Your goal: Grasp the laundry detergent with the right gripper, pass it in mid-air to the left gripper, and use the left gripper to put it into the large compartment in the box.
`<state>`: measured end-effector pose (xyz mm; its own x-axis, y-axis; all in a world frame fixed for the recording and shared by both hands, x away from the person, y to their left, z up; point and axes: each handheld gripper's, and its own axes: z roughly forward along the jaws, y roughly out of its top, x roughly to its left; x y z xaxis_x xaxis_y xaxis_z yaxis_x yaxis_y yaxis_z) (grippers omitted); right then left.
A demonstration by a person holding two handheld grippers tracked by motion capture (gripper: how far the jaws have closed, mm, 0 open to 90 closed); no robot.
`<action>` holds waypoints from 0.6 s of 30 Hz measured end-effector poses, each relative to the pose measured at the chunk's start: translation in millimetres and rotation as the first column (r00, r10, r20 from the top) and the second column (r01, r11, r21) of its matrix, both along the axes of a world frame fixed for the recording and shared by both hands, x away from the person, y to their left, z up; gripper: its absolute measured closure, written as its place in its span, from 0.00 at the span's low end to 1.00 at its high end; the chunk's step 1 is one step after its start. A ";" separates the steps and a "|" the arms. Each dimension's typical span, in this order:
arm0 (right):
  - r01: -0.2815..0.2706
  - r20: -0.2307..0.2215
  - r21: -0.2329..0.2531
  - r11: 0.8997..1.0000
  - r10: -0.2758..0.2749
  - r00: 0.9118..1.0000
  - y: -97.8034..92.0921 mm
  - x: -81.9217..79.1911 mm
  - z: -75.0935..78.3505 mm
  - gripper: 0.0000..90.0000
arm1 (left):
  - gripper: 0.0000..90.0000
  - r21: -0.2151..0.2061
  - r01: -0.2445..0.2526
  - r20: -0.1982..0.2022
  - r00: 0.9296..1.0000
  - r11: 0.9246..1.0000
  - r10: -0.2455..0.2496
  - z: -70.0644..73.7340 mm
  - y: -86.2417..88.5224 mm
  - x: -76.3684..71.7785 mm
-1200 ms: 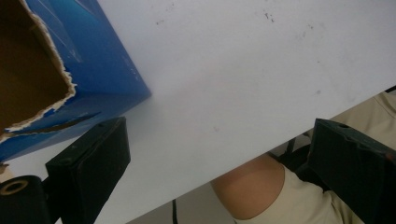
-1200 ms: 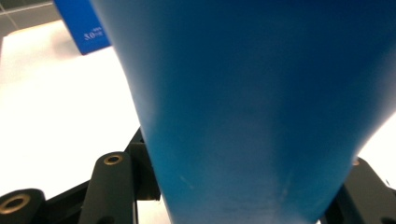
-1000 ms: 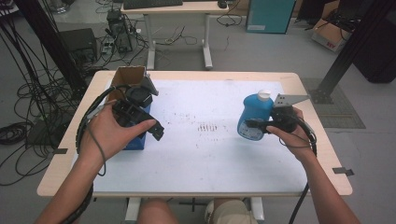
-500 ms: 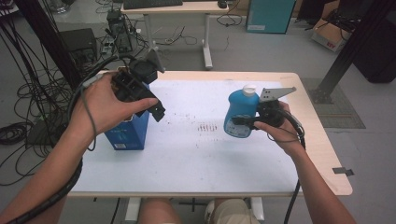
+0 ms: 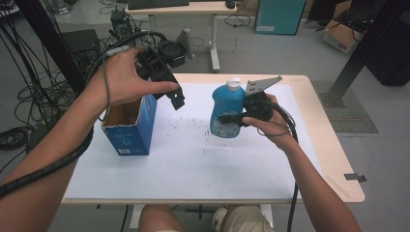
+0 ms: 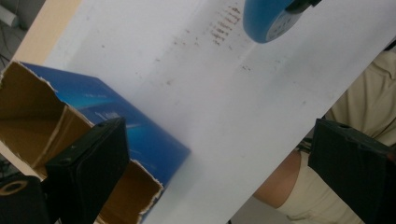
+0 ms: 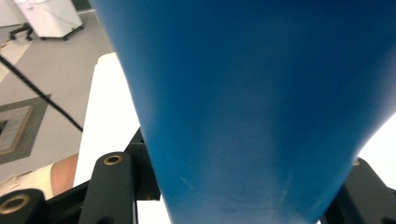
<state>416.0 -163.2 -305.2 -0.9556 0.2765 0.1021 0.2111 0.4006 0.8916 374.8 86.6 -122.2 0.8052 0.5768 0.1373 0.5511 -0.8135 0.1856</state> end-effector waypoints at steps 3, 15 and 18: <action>-0.029 0.000 -0.010 1.000 0.029 1.000 11.9 3.3 2.8 0.48 | 0.06 0.013 0.049 0.000 0.999 0.999 -0.049 2.5 -4.7 6.4; -0.146 0.011 0.014 0.989 0.145 0.989 55.2 4.6 10.8 0.48 | 0.06 0.052 0.209 -0.073 0.976 0.977 -0.205 -0.9 -21.4 13.5; -0.163 0.014 0.003 0.987 0.163 0.987 62.7 3.4 8.6 0.48 | 0.06 0.057 0.240 -0.093 0.968 0.969 -0.234 -2.8 -23.2 15.9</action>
